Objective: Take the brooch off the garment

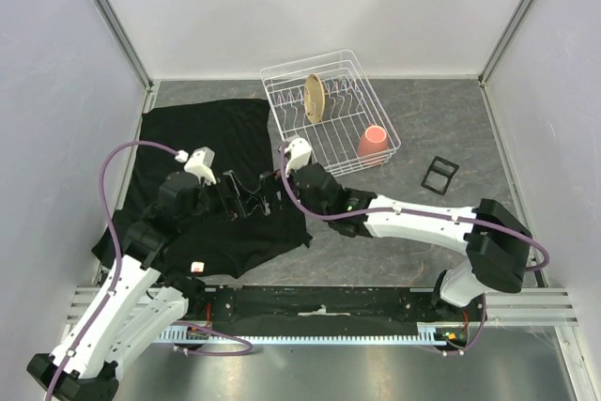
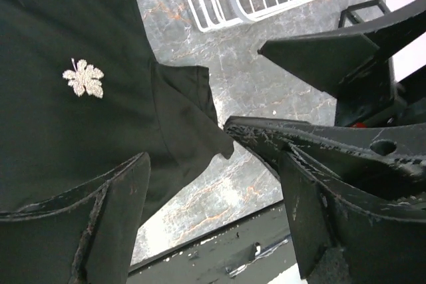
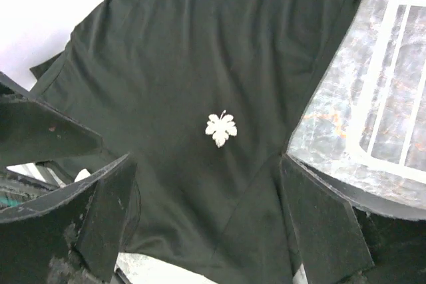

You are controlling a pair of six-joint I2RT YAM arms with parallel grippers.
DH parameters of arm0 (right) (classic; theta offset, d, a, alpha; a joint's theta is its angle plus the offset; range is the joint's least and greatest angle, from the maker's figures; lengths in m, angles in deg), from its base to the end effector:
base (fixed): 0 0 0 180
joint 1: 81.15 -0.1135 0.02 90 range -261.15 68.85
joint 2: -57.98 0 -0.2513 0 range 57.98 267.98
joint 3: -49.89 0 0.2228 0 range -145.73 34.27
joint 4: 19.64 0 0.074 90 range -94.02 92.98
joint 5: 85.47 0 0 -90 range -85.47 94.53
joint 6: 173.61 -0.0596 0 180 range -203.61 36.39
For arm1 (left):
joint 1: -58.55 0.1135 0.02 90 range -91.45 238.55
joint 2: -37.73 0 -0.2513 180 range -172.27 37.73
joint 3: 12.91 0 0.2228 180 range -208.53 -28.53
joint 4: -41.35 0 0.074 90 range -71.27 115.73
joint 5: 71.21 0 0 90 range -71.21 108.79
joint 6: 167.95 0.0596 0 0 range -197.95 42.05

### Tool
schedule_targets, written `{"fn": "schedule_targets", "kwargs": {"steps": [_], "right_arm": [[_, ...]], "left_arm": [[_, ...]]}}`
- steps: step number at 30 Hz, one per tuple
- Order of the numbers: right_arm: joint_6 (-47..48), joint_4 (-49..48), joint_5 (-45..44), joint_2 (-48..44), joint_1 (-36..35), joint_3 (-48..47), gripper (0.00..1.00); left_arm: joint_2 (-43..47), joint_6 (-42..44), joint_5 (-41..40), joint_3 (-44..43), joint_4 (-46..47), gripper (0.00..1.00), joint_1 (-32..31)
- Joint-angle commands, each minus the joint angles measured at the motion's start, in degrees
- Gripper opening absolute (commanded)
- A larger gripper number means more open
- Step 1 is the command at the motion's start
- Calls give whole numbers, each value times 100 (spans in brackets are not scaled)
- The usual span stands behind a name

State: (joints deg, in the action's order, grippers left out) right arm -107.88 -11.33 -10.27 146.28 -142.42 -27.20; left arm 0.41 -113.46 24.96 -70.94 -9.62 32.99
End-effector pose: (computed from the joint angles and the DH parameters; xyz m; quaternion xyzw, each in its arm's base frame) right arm 0.1841 0.3041 0.2774 -0.1865 0.7917 0.3113 0.4915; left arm 0.1268 -0.0678 0.2775 -0.0484 0.8650 -0.2929 0.4046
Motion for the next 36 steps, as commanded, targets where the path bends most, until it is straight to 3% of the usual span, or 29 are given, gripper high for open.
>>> {"fn": "schedule_targets", "kwargs": {"steps": [1, 4, 7, 9, 12, 14, 18, 19, 29, 36], "right_arm": [[-516, -1604, -48, 153, -95, 503, 95], [-596, -1861, -101, 188, -95, 829, 88], [-622, -1940, -189, 188, -95, 1119, 71], [-535, -2256, -119, 276, -86, 1269, 61], [-490, -2415, -49, 618, -86, 1200, 60], [-517, -2494, 39, 882, -86, 1129, 61], [-517, -2257, 250, 1330, -86, 708, 63], [-561, -2292, 294, 1462, -86, 689, 63], [-719, -2345, 689, 1999, -77, 356, 38], [-553, -2090, 664, 2201, -69, 109, 36]], "left_arm": [[-135, -676, 173, 390, 529, 82, 25], [-459, -756, 296, 724, 933, 72, 25], [-828, -739, 297, 910, 1381, 59, 25], [-1022, -808, -377, 884, 1269, 51, 25], [-1216, -1447, -1547, 770, 917, 35, 51], [-1199, -1591, -1724, 778, 933, 35, 78], [-1164, -1898, -1892, 962, 1162, 58, 121], [-1181, -1951, -1901, 1041, 1180, 59, 165], [-2164, -1661, -1558, 761, 1268, 49, 763], [-2982, -1679, -1303, 725, 1644, 44, 851]]}}
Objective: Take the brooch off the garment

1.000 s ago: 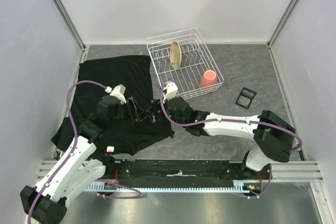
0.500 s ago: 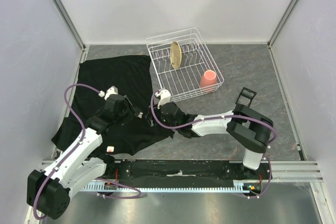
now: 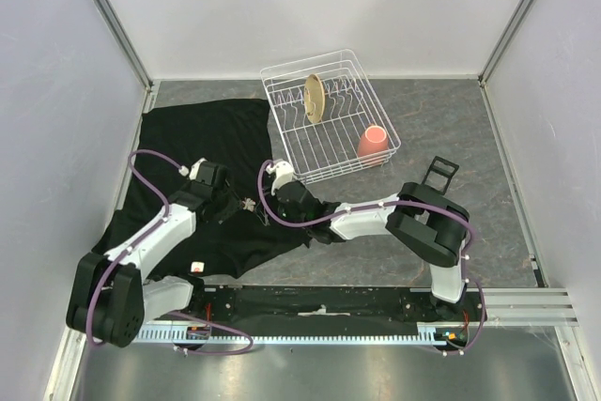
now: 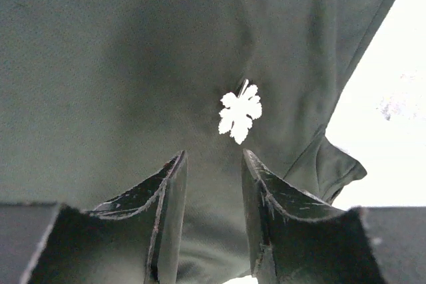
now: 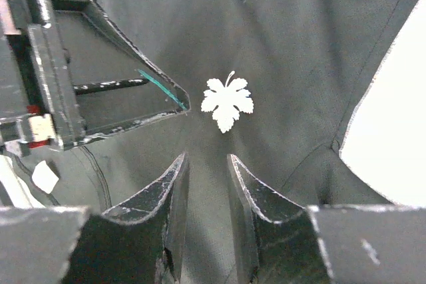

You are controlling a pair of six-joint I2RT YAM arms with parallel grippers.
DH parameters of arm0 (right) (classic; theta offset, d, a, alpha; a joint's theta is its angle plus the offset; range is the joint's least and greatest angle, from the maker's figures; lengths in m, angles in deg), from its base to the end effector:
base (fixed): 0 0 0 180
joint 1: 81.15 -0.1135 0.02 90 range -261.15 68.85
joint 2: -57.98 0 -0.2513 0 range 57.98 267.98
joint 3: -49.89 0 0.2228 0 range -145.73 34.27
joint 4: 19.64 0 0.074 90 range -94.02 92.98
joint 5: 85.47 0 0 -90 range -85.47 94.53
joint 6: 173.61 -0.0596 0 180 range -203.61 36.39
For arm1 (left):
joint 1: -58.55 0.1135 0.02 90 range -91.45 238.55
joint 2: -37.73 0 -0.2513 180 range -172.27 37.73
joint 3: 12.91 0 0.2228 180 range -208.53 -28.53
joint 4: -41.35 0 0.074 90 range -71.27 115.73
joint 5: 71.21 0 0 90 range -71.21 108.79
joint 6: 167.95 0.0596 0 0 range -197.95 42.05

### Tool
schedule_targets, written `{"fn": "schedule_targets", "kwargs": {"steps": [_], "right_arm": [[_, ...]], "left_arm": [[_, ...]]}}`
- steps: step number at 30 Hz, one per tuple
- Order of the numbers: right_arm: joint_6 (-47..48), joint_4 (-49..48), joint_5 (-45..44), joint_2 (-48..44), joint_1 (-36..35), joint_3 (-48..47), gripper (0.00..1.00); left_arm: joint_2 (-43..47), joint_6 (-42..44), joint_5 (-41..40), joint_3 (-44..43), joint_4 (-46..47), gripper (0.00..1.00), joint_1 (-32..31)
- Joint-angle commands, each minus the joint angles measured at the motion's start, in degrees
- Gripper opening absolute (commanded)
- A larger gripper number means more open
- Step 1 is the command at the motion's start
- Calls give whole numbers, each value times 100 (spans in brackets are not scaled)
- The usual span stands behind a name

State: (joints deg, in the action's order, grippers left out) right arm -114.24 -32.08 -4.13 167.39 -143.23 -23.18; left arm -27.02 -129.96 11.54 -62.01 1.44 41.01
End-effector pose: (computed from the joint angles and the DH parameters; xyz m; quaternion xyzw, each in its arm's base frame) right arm 0.1973 0.3532 0.1646 -0.1869 0.8157 0.3498 0.4211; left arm 0.1955 -0.0539 0.1709 -0.3003 0.9049 -0.1189 0.2771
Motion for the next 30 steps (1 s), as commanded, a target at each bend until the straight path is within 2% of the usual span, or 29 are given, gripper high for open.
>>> {"fn": "schedule_targets", "kwargs": {"steps": [1, 9, 21, 23, 30], "right_arm": [[84, -7, 49, 98, 3, -302, 36], [84, 63, 76, 309, 30, -434, 34], [84, 125, 111, 336, 144, -469, 33], [110, 133, 102, 336, 144, -478, 33], [215, 256, 84, 380, 170, -574, 33]], "left_arm": [[-283, -29, 117, -133, 627, 44, 49], [-722, -178, 197, 43, 1251, 48, 58], [-1101, -275, 144, -1, 1366, 46, 67], [-1162, -275, 144, 7, 1392, 44, 67], [-1110, -257, 294, 8, 1480, 26, 67]]}}
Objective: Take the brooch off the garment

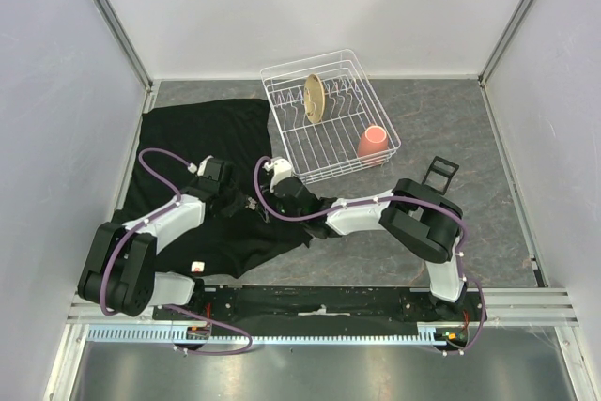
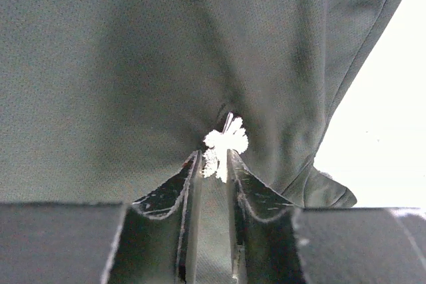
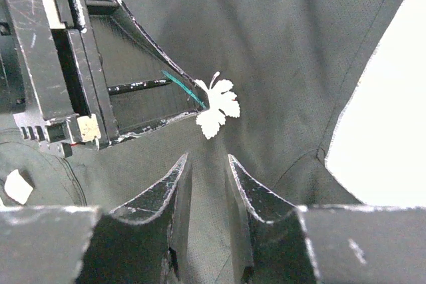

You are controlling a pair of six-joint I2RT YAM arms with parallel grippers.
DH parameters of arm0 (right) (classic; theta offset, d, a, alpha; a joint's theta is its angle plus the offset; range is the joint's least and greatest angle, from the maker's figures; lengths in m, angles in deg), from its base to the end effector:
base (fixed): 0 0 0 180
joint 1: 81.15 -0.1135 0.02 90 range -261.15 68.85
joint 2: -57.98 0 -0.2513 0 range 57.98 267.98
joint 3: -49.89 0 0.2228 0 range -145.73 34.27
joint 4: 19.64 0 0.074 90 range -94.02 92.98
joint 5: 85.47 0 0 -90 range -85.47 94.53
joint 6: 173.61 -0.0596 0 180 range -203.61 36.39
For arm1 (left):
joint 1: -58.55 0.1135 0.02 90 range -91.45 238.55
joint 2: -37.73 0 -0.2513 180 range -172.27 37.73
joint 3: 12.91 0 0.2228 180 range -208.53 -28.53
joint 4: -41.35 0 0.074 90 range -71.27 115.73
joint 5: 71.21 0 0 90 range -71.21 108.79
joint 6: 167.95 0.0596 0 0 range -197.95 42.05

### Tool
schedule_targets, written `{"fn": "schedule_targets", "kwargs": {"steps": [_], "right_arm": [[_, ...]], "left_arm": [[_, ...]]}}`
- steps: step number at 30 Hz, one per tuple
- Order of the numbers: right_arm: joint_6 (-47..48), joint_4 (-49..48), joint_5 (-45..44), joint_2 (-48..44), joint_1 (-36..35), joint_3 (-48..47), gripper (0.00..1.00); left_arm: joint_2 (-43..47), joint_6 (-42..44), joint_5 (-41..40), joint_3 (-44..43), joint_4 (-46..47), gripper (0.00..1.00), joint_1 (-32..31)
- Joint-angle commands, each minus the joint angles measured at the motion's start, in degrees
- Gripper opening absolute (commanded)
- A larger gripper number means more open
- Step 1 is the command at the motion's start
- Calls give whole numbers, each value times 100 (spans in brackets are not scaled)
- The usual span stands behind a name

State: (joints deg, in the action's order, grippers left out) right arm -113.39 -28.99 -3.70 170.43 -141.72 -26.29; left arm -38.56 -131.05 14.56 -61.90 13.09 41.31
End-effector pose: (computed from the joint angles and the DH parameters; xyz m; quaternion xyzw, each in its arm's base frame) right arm 0.2109 0.3565 0.1537 -0.1895 0.8295 0.3269 0.4112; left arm 0.2247 -0.0651 0.1454 -0.3042 0.9048 -0.1416 0.2621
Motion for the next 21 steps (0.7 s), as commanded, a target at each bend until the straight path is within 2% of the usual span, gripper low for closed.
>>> {"fn": "schedule_targets", "kwargs": {"steps": [1, 8, 10, 15, 18, 21], "right_arm": [[156, -43, 49, 85, 20, -316, 33], [376, 71, 67, 164, 19, -440, 36], [473, 98, 93, 181, 11, -492, 37], [605, 177, 199, 304, 19, -615, 44], [693, 247, 365, 384, 11, -721, 58], [737, 317, 383, 436, 11, -809, 59]], "left_arm": [[70, -157, 1, 5, 280, 25, 36], [185, -95, -104, -161, -184, 5, 36], [158, -52, -174, -223, -326, 2, 36], [158, 28, -219, -381, -554, 2, 36], [132, 98, -210, -451, -660, 2, 36], [106, 160, -236, -478, -722, 2, 27]]}}
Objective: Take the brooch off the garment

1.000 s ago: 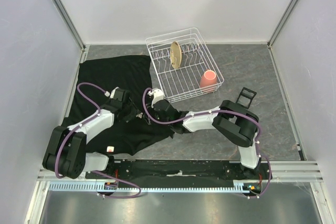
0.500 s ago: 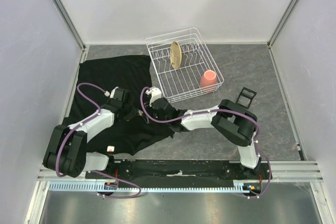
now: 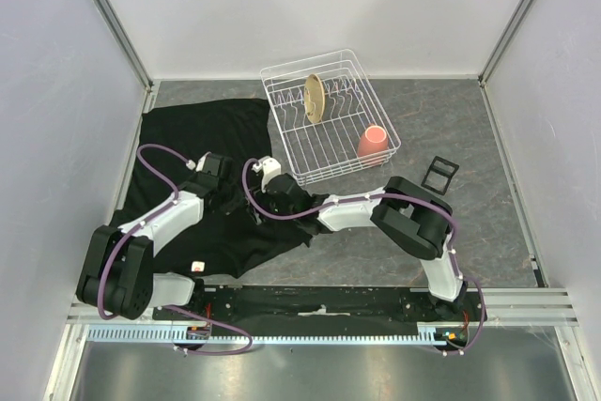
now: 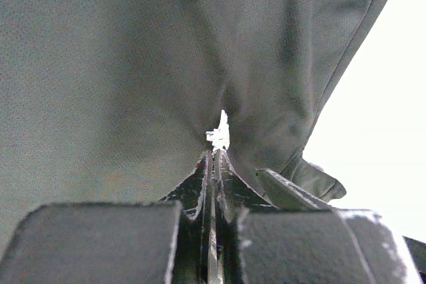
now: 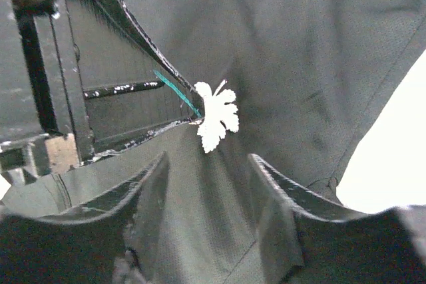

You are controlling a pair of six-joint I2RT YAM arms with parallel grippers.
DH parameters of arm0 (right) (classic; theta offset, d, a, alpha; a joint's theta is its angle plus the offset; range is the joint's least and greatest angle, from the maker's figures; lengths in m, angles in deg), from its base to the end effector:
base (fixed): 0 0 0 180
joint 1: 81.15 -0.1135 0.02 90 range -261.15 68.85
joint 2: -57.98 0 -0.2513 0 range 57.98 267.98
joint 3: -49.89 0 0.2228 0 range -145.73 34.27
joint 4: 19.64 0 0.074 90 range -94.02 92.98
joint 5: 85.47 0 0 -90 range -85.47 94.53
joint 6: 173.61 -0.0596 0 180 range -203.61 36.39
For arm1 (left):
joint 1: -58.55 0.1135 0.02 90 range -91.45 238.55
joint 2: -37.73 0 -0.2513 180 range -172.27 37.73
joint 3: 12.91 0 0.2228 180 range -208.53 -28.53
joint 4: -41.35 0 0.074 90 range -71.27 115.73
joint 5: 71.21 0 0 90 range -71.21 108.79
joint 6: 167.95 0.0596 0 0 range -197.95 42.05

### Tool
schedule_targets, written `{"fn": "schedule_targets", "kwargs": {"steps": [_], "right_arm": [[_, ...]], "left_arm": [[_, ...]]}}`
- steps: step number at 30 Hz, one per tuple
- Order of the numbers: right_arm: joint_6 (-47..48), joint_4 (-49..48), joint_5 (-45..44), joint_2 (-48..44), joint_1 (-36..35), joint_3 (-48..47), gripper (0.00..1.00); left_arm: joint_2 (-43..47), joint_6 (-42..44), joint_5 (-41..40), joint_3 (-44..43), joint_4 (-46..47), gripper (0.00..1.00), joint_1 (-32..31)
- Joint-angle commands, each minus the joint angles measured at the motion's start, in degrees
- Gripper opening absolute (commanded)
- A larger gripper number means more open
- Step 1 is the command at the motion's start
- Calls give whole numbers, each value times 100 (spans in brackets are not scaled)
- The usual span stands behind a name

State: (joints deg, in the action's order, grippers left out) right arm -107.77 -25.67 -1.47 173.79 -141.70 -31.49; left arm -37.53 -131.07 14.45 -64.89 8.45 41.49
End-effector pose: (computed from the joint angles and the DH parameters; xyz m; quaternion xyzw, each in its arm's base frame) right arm 0.2170 0.3717 0.1504 -0.2424 0.8233 0.3113 0.4082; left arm 0.2260 -0.0646 0.1576 -0.3064 0.9057 -0.1374 0.2587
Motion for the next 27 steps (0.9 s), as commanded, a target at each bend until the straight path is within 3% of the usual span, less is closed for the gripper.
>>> {"fn": "schedule_targets", "kwargs": {"steps": [1, 5, 20, 27], "right_arm": [[175, 11, 143, 108, 17, -306, 54], [210, -32, 222, 161, 9, -332, 40], [184, 3, 222, 583, 9, -737, 39], [61, -155, 169, 601, 17, -667, 29]], "left_arm": [[-6, 197, -243, -179, -267, 2, 10], [-76, 241, -208, -240, -320, 2, 10], [-24, 285, -76, -363, -443, 2, 10], [-6, 303, 38, -363, -461, 2, 10]]}}
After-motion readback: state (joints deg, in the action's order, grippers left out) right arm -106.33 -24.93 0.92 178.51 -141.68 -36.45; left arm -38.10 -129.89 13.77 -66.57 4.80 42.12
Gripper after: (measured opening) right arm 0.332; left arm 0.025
